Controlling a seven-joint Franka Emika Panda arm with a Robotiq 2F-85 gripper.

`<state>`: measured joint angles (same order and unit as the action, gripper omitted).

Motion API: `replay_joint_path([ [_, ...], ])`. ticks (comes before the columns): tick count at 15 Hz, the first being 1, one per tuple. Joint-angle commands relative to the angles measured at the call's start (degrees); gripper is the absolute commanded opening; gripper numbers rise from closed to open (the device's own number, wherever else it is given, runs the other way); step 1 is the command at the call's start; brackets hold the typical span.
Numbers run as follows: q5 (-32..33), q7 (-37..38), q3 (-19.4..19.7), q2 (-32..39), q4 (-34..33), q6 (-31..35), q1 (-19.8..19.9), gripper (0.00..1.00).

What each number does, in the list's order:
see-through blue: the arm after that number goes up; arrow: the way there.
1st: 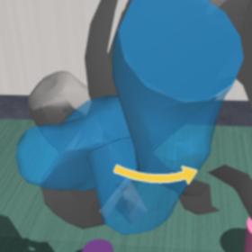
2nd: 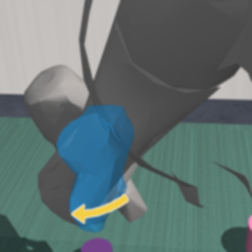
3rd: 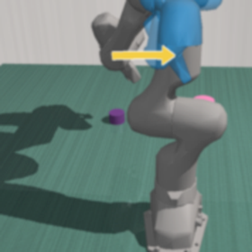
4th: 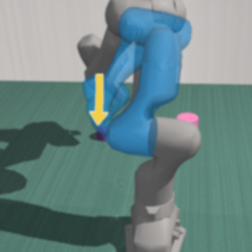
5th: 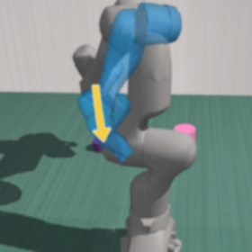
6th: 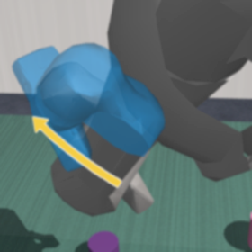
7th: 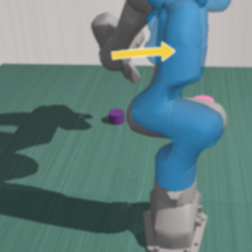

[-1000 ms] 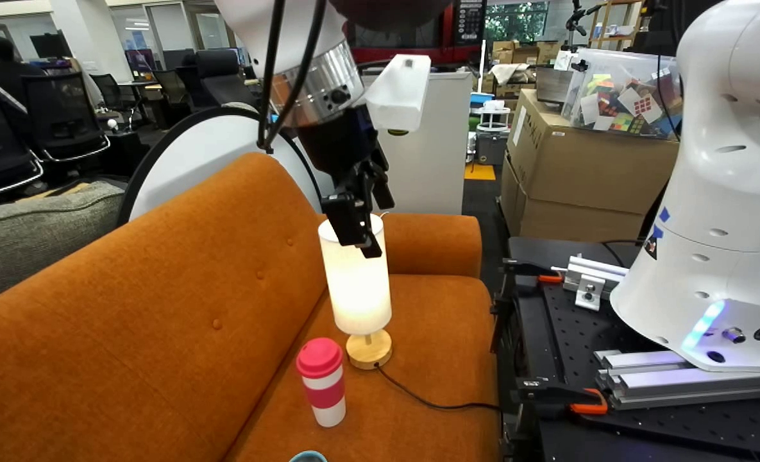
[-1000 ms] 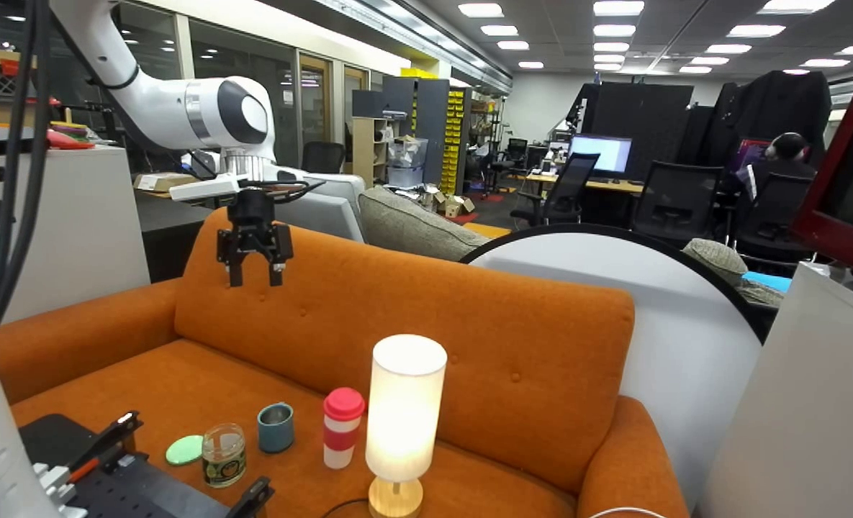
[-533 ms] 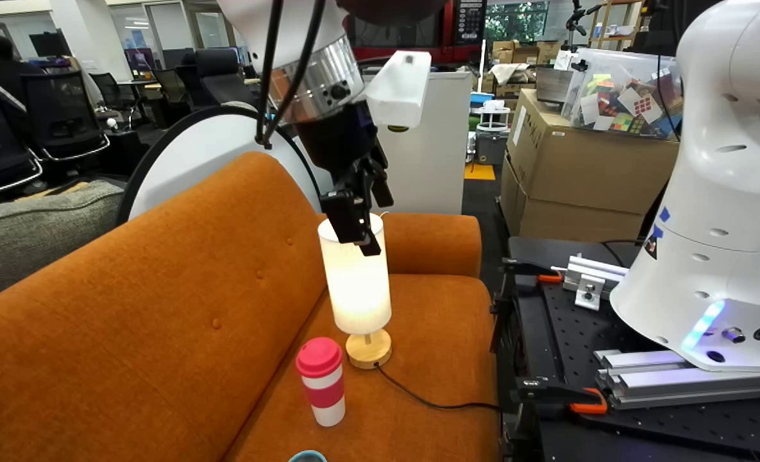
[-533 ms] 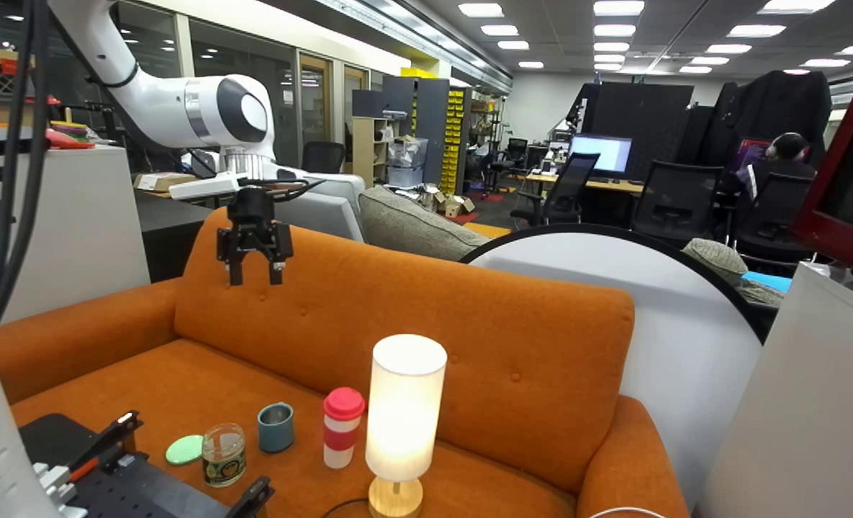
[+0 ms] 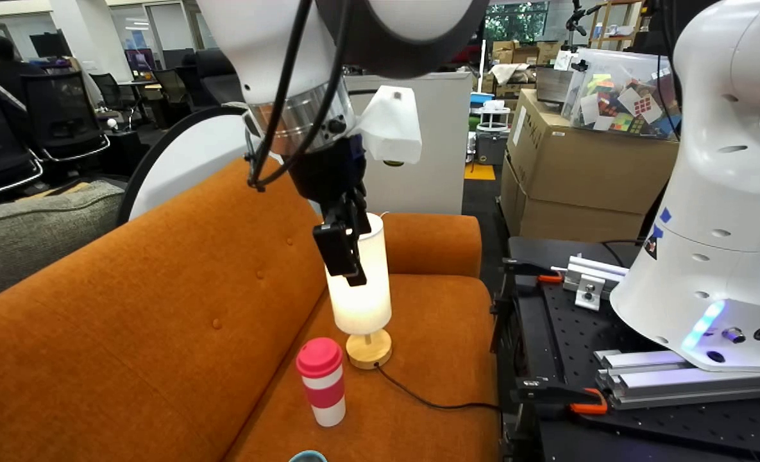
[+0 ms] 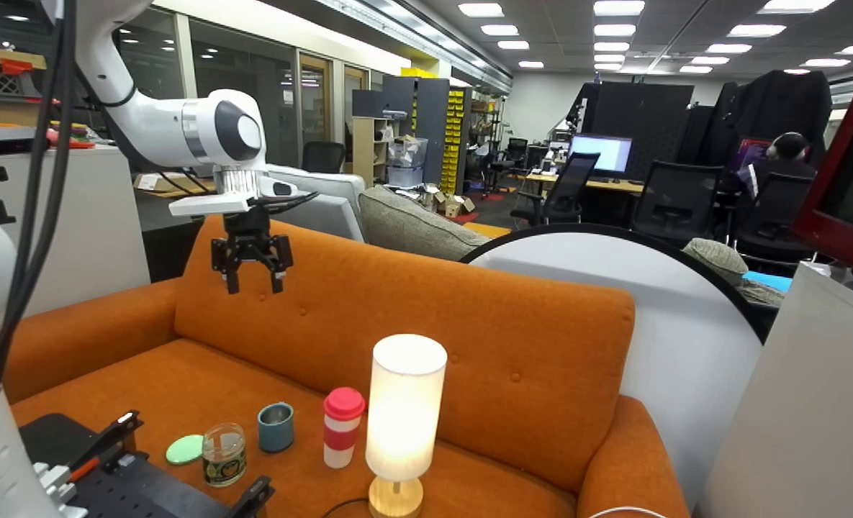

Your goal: Move the jar to the right

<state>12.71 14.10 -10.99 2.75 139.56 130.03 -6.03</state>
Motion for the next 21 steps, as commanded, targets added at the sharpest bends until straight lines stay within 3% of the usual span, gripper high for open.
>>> replay_joint_path([
  [1,2.4,-5.0,1.3,3.3,0.1,2.1,-1.1,1.0],
  [2,0.8,-2.4,1.2,1.9,0.2,1.2,-1.3,1.0],
  [10,0.9,-2.6,1.3,2.2,0.1,1.2,-1.6,1.0],
  [17,8.9,-3.1,0.8,5.0,2.9,11.0,-4.9,1.0],
  [20,9.1,-7.0,0.7,7.5,3.0,14.3,-5.5,1.0],
  [21,6.7,-11.4,0.1,8.4,3.2,16.0,-5.1,1.0],
])
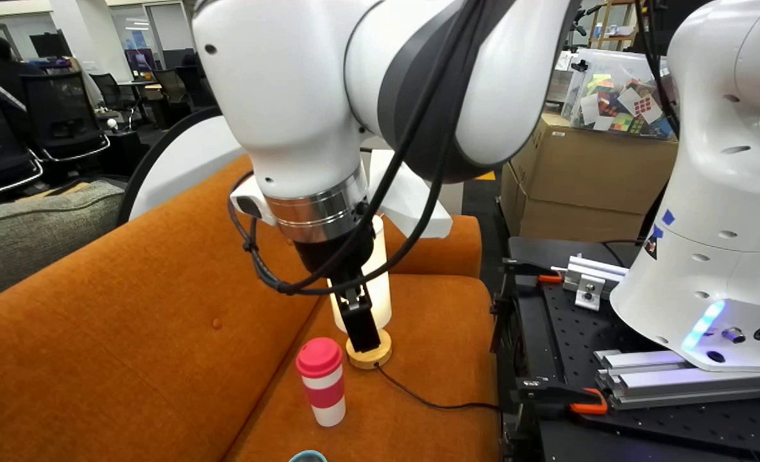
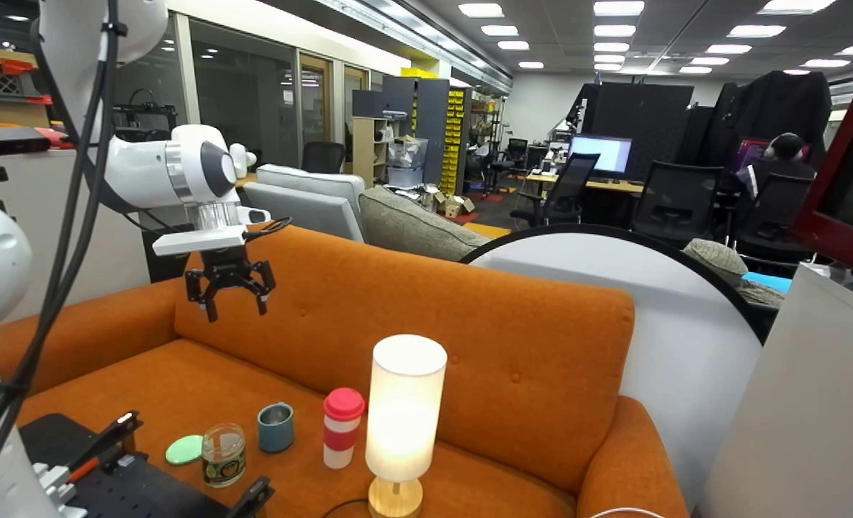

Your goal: Move the jar to the right

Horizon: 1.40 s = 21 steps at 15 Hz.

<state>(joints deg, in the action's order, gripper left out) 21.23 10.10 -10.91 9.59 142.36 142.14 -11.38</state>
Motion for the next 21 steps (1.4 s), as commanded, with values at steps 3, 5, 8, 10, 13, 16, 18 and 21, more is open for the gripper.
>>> replay_joint_path([
  [3,-2.0,-7.1,0.7,2.1,0.1,2.8,-0.8,1.0],
  [5,-2.2,-8.4,0.7,2.6,0.1,3.4,-0.7,1.0],
  [8,-2.2,-8.6,0.7,2.6,0.1,3.5,-0.7,1.0],
  [10,-2.7,-9.5,0.5,3.3,0.1,5.2,-0.4,1.0],
  [13,-3.6,-11.7,0.3,6.4,-0.3,9.3,0.2,1.0],
  [16,-4.6,-15.6,-0.1,10.8,-1.0,13.2,0.6,1.0],
  [18,-5.9,-18.7,-0.5,14.1,-1.6,15.4,1.3,1.0],
  [21,-7.6,-22.5,-0.9,19.3,-3.0,17.1,2.3,1.0],
])
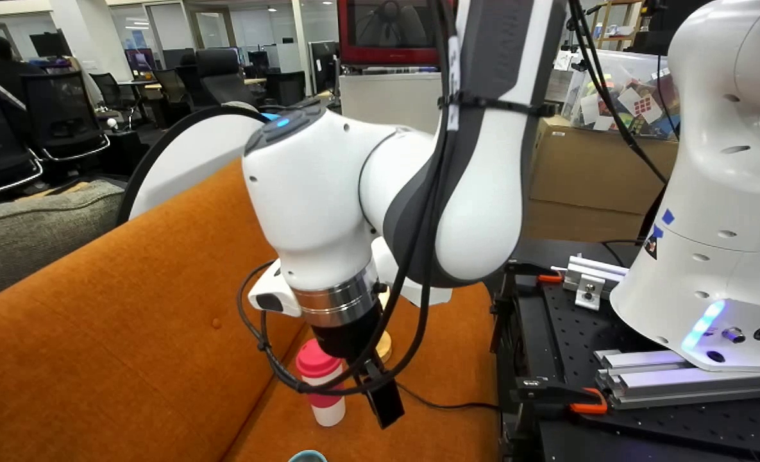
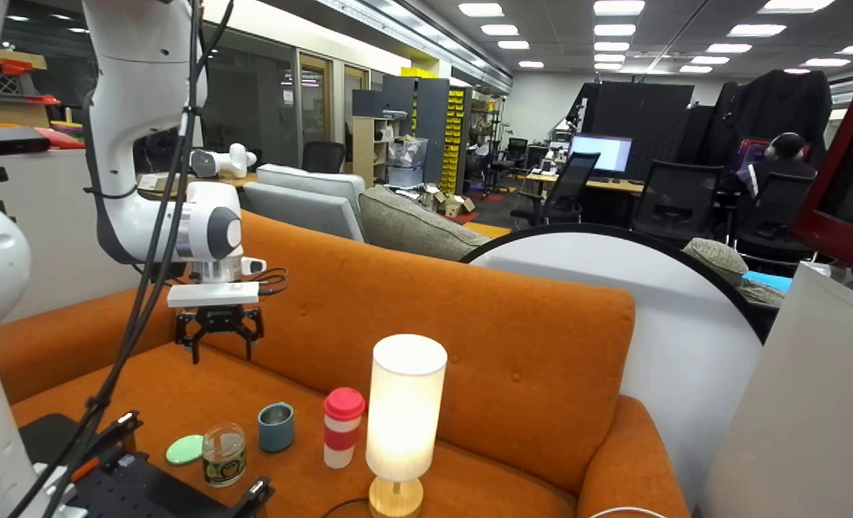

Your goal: Move the jar to the right

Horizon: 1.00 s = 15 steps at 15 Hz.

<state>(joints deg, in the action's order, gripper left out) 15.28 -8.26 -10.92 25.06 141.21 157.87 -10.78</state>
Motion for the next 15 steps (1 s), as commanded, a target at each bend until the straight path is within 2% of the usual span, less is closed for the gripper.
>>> replay_joint_path([
  [1,-1.7,-4.5,-0.5,5.3,-2.6,0.5,1.6,1.0],
  [3,-1.2,-2.7,0.5,4.8,-1.7,0.4,0.3,1.0],
  [12,-1.2,-2.7,0.6,5.5,-2.2,0.4,0.1,1.0],
  [15,-1.1,-4.6,0.8,9.8,-5.4,-2.5,0.9,1.0],
])
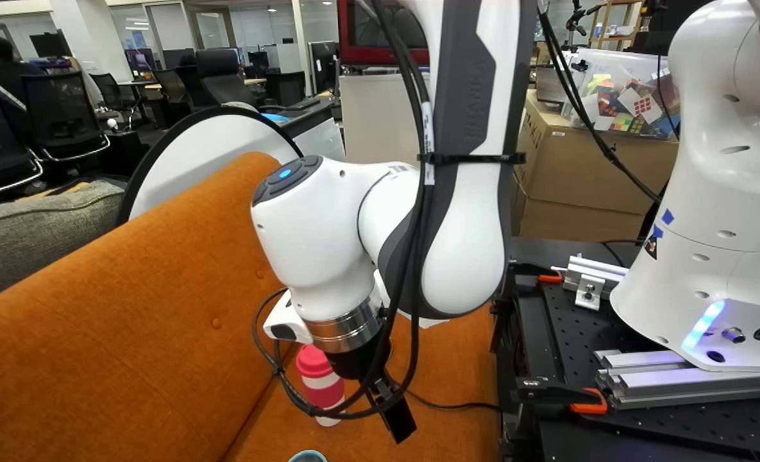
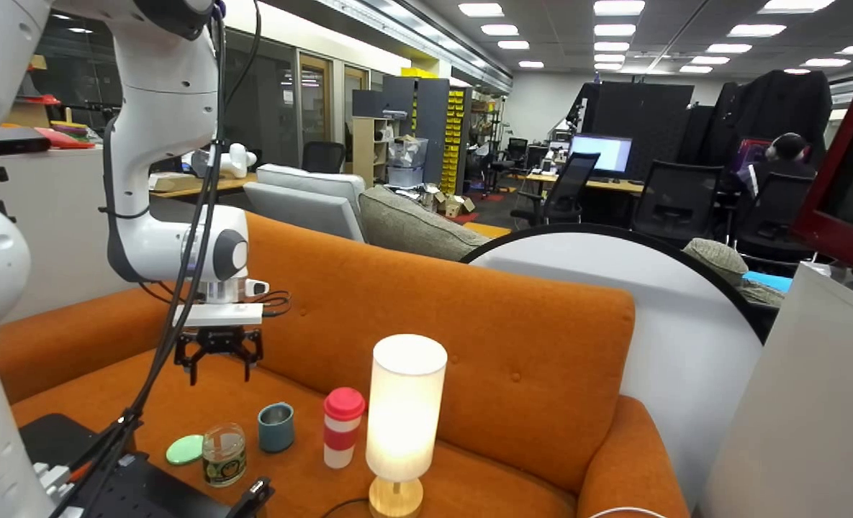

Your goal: Move the jar to the right

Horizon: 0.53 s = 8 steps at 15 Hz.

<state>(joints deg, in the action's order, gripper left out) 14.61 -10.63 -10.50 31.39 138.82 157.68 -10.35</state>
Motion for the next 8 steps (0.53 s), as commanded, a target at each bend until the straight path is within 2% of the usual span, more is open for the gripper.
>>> replay_joint_path([
  [1,-0.3,-2.6,0.7,5.0,-4.0,-2.5,0.7,1.0],
  [3,0.0,-4.2,1.1,8.5,-6.7,-1.1,1.4,1.0],
  [7,-1.2,-10.1,-2.0,14.8,-11.8,0.4,5.9,1.0],
  [8,-0.8,-10.7,-2.1,16.1,-12.8,0.8,6.0,1.0],
])
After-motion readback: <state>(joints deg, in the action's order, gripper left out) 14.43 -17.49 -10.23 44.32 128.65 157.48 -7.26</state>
